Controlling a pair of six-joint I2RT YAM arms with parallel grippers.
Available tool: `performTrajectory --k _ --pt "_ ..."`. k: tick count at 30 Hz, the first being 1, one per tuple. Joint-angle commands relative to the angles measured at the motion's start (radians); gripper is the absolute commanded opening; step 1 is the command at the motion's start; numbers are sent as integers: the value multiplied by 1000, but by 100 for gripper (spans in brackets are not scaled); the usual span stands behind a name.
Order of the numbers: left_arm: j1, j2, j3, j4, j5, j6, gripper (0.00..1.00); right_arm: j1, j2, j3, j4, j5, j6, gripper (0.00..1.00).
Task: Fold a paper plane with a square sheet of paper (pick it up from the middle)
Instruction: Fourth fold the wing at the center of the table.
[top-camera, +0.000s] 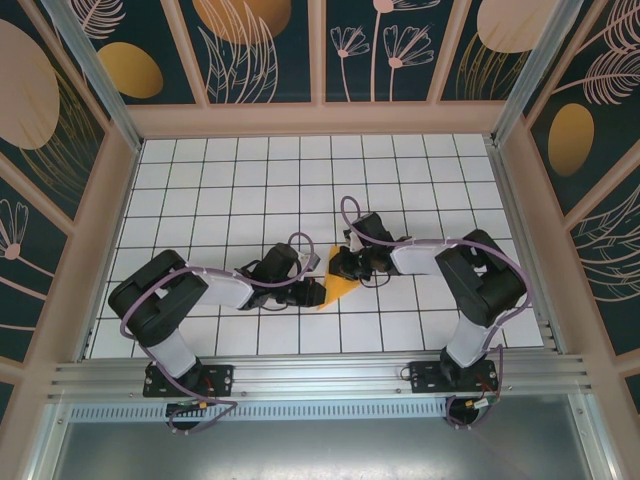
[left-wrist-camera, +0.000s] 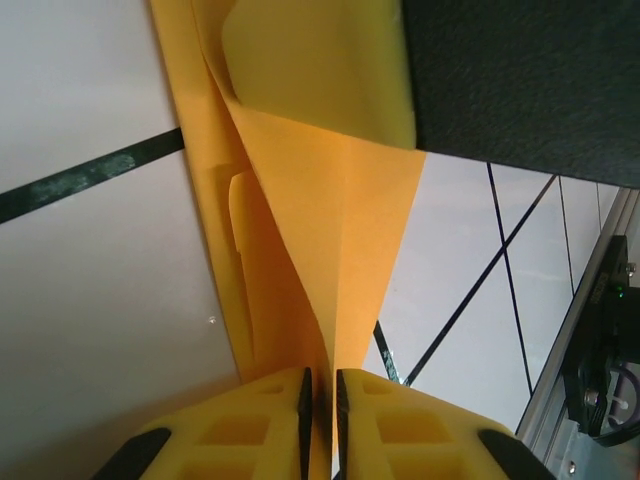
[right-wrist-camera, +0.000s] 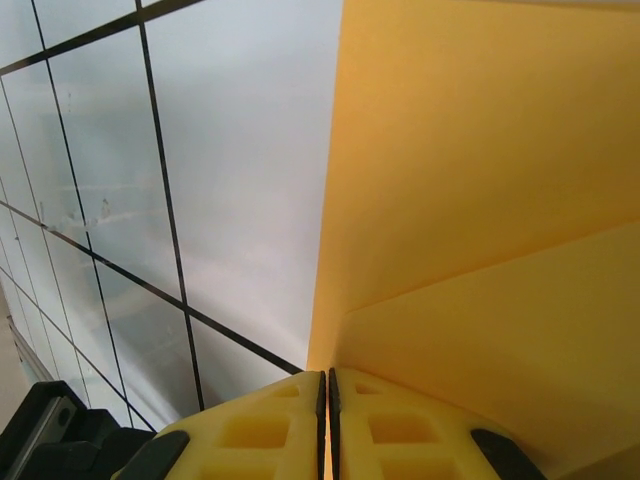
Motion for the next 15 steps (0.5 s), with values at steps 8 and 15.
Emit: performTrajectory --k 8,15 --pt "0 -56 -30 -5 -15 -4 21 -9 36 3 16 -21 -32 13" --pt "0 -87 -28 -7 -27 -11 28 -7 35 -3 15 -28 -36 13"
